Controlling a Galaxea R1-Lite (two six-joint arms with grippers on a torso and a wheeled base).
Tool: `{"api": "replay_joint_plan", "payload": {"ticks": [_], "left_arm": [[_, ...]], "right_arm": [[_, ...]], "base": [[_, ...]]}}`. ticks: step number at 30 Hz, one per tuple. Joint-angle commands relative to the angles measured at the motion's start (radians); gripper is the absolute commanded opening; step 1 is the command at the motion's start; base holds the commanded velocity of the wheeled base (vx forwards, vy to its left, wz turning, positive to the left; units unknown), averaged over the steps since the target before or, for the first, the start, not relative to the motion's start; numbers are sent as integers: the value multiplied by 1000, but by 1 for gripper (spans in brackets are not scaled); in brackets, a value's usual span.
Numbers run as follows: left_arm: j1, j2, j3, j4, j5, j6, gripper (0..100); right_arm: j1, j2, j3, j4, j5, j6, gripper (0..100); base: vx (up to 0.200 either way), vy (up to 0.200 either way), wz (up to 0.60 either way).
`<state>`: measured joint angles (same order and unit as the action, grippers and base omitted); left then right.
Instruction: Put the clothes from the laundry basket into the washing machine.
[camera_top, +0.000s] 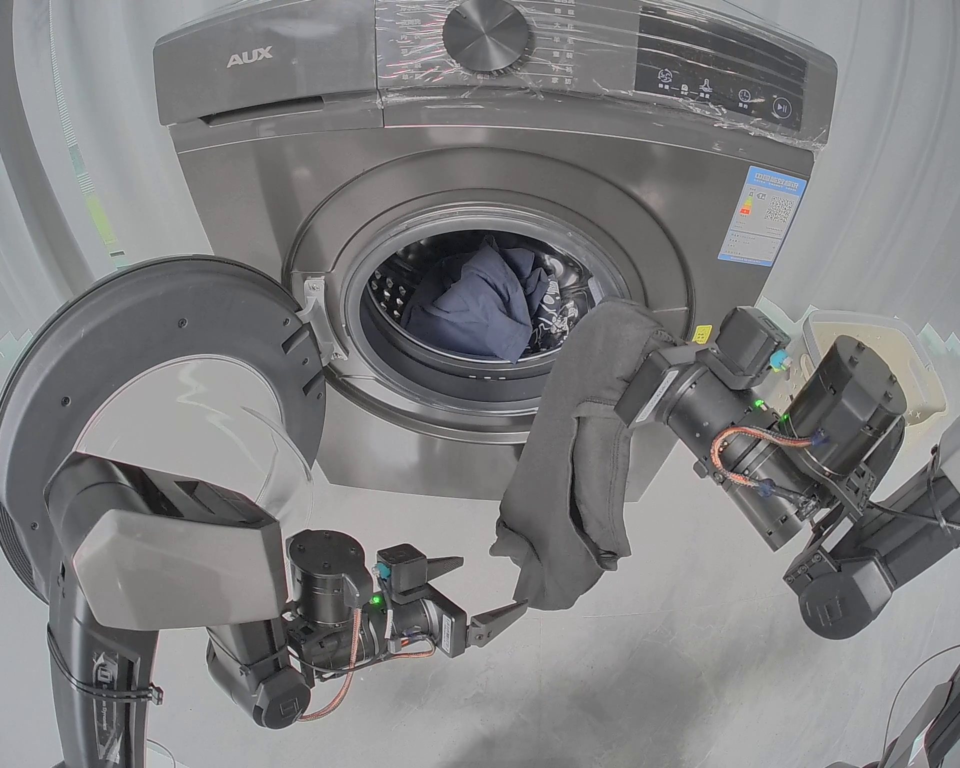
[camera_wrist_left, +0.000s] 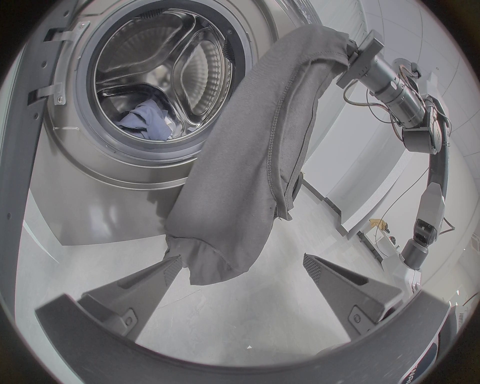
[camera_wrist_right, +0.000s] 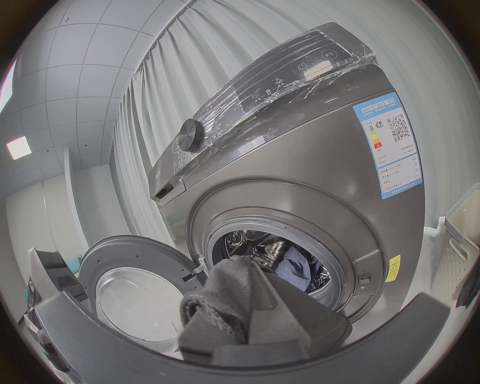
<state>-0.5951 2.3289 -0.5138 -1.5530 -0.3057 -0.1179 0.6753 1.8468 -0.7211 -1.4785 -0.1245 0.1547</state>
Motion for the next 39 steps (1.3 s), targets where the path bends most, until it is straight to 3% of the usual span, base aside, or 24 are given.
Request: {"api": "replay_joint_plan", "payload": {"ticks": [1, 3, 7, 24, 35, 39], "left_arm": [[-5, 13, -5, -4, 0, 1, 100], [-12, 9, -6, -4, 0, 1, 100], [-12, 15, -18, -4, 2, 3, 100], [-25, 43, -52, -4, 13, 9, 100], [-14, 127, -163, -1, 74, 14, 100], [-12, 173, -245, -1, 128, 12, 100]], "right_arm": [[4, 17, -24, 1, -7, 0, 0], [13, 38, -54, 7, -44, 0, 0], [13, 120, -129, 21, -61, 0, 0], [32, 192, -321, 162, -66, 11, 0], [75, 186, -382, 159, -95, 54, 0], [90, 186, -376, 149, -96, 55, 0]], "base": [[0, 0, 0], [0, 0, 0], [0, 0, 0], [0, 0, 0], [0, 0, 0], [0, 0, 0]]}}
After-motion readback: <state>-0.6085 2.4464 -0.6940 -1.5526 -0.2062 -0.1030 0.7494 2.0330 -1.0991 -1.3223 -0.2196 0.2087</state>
